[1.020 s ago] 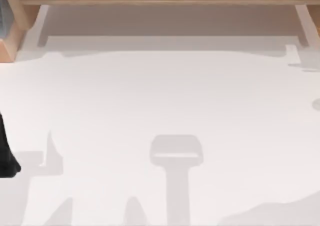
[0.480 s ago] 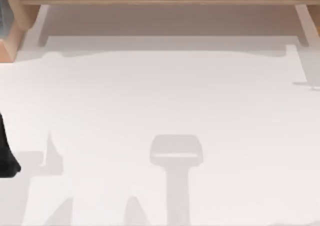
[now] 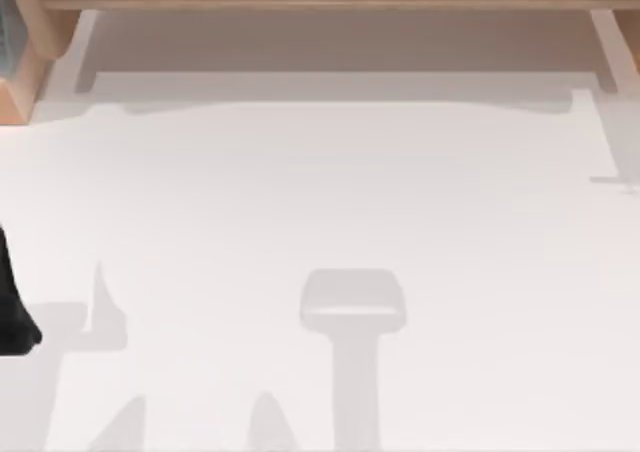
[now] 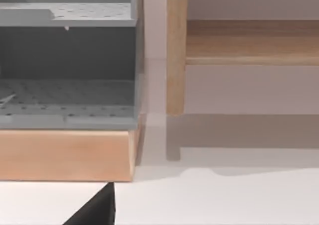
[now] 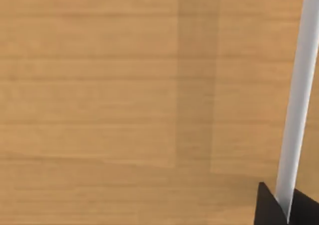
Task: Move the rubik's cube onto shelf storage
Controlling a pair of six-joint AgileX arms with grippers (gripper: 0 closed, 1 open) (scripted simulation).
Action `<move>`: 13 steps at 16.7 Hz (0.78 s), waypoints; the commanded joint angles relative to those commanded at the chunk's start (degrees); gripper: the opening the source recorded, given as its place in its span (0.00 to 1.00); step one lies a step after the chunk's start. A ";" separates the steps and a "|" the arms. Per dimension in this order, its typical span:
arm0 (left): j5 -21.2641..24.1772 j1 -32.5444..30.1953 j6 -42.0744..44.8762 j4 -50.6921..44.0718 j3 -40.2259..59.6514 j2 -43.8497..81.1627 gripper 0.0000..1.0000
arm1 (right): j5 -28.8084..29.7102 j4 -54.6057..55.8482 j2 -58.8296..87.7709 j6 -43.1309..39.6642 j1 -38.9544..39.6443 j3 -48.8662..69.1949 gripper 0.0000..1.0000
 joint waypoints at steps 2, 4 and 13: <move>0.00 0.00 0.00 0.00 0.00 0.00 1.00 | -1.90 1.89 -0.88 0.03 -1.61 -3.17 0.00; 0.00 0.00 0.00 0.00 0.00 0.00 1.00 | -4.10 4.57 -2.42 -0.04 -3.86 -7.34 0.00; 0.00 0.00 0.00 0.00 0.00 0.00 1.00 | -6.42 7.43 -4.16 0.08 -6.48 -11.37 0.15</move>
